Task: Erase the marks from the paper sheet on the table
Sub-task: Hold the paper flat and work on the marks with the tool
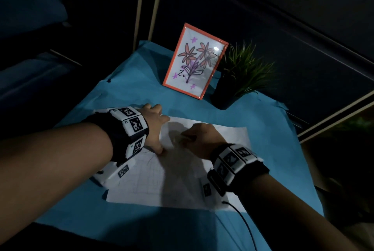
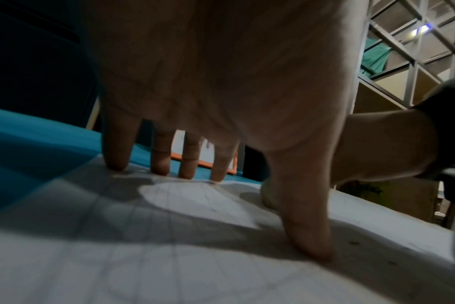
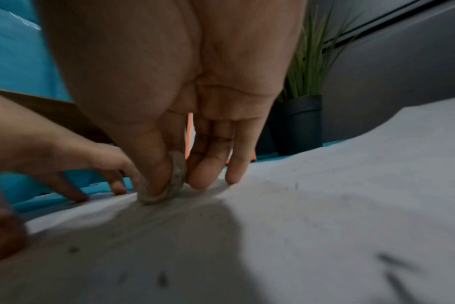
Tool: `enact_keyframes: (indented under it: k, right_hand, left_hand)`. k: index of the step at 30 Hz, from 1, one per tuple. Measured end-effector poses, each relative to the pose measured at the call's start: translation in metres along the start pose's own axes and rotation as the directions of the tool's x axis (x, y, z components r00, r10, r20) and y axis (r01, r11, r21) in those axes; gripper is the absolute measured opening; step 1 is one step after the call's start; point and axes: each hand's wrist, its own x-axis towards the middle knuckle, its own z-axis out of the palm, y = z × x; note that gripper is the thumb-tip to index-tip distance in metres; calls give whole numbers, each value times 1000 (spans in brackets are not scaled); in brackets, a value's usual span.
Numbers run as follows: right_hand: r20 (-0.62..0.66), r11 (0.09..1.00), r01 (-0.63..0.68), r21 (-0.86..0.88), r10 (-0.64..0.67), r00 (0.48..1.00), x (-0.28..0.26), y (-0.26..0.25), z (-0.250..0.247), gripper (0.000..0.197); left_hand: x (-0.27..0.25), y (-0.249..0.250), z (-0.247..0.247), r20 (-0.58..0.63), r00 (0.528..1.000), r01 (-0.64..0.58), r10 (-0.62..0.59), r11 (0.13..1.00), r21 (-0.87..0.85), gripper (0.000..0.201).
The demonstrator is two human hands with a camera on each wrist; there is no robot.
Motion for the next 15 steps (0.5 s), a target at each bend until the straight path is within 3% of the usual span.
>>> enact_keyframes:
  k: [3,9,15]
  right_hand:
    - [-61,993,-78,85,83,995,10,2,-2,27]
    - [50,995,69,-68,-65,997,-9,-1,5,22]
    - [-34,999,-30,31,31,999,-1,-5,1,27]
  left_hand:
    - [-5,-2,1,-15,1000,-17,17,1000,-17,102]
    - [-13,-3,7,-2,1000,-15,15,1000,5,109]
    - [-16,-1,6,-22,1000,-23,22,999,-22,107]
